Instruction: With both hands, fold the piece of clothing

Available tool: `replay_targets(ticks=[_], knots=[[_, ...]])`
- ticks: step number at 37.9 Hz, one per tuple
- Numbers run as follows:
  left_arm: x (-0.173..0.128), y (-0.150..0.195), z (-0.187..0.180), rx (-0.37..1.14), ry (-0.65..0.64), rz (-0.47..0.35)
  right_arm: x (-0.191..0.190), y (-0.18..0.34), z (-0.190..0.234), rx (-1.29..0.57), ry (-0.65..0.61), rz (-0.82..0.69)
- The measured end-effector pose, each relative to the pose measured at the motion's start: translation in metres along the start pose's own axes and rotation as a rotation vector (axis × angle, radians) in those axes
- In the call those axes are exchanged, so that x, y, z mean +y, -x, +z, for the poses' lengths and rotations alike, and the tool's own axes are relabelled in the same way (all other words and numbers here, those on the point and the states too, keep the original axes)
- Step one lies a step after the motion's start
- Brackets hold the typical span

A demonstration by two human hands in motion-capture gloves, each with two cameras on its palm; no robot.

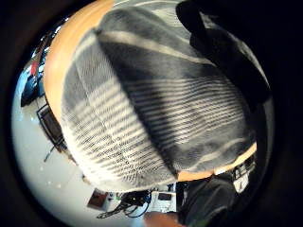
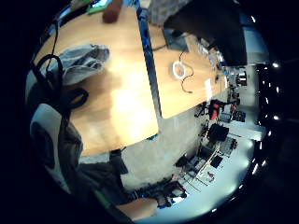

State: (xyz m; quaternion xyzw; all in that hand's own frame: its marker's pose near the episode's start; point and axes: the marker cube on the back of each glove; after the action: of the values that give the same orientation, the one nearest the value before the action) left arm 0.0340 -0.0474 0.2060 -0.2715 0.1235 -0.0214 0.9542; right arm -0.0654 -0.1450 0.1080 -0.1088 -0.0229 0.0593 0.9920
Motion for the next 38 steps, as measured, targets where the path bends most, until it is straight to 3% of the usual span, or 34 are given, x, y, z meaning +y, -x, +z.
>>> replay_targets(ticks=[2,4,9,15,19,24,27,30,34,38], knots=[[0.003,-0.001,-0.005,0.011,-0.01,0.041,0.001,0.021,-0.021,0.03,-0.146,-0.063],[0.007,-0.002,-0.011,0.021,-0.029,0.08,0.013,0.043,-0.038,0.072,-0.207,-0.093],[0.021,0.0,-0.03,0.04,-0.077,0.128,0.047,0.097,-0.067,0.161,-0.237,-0.166],[0.049,0.017,-0.061,-0.012,-0.202,0.149,0.03,0.142,-0.069,0.24,-0.278,-0.13],[0.066,0.041,-0.078,-0.072,-0.268,0.039,0.031,0.182,-0.068,0.218,-0.281,-0.157],[0.045,0.088,-0.097,-0.21,-0.387,-0.075,0.036,0.272,-0.05,0.102,-0.279,-0.295],[0.061,0.106,-0.101,-0.253,-0.409,-0.126,0.038,0.328,-0.019,0.067,-0.228,-0.38],[0.077,0.12,-0.101,-0.249,-0.402,-0.164,0.055,0.374,0.019,0.049,-0.094,-0.446],[0.084,0.135,-0.098,-0.23,-0.382,-0.188,0.096,0.408,0.055,0.028,0.07,-0.477],[0.088,0.147,-0.09,-0.208,-0.364,-0.198,0.107,0.427,0.092,-0.016,0.231,-0.511]])
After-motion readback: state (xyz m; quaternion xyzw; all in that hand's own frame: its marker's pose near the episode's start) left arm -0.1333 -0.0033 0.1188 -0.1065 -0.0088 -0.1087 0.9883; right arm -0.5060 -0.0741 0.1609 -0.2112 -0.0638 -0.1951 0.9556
